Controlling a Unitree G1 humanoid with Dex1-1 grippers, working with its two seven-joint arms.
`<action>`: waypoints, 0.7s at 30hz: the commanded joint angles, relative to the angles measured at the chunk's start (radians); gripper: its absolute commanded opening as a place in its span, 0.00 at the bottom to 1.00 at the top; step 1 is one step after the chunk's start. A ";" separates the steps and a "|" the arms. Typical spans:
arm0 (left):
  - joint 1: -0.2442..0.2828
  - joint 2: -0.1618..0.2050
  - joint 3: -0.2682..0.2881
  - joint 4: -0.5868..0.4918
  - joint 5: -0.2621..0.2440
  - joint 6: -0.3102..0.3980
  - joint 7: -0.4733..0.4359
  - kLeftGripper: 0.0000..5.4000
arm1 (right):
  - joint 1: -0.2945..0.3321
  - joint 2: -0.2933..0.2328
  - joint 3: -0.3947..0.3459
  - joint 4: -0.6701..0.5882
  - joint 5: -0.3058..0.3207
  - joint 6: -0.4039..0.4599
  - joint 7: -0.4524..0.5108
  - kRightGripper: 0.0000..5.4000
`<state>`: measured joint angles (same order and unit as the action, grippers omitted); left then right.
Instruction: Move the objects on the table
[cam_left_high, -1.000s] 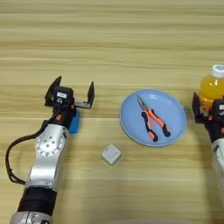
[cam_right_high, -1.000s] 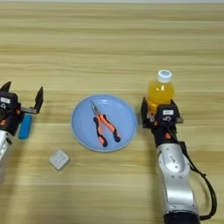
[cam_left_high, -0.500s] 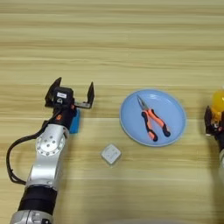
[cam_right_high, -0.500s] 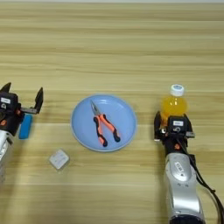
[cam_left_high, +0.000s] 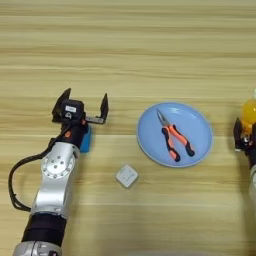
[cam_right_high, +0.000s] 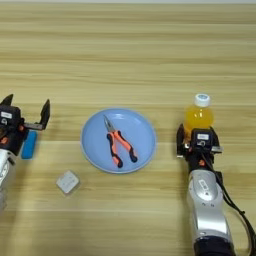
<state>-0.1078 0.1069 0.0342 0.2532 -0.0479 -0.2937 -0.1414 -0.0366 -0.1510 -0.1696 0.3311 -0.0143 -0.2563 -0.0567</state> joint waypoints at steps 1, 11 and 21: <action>0.001 -0.001 0.006 -0.007 -0.010 0.003 -0.006 1.00 | -0.003 0.015 0.009 0.044 0.006 0.023 0.004 0.64; -0.006 0.001 0.011 -0.001 -0.013 0.001 -0.008 1.00 | -0.016 0.020 0.013 0.075 0.009 0.042 -0.004 0.64; -0.007 0.002 0.015 0.000 -0.012 0.000 -0.010 1.00 | -0.023 0.021 0.009 0.087 0.008 0.048 -0.013 0.86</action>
<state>-0.1074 0.1068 0.0445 0.2533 -0.0497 -0.2937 -0.1426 -0.0542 -0.1314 -0.1597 0.4127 -0.0074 -0.2238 -0.0665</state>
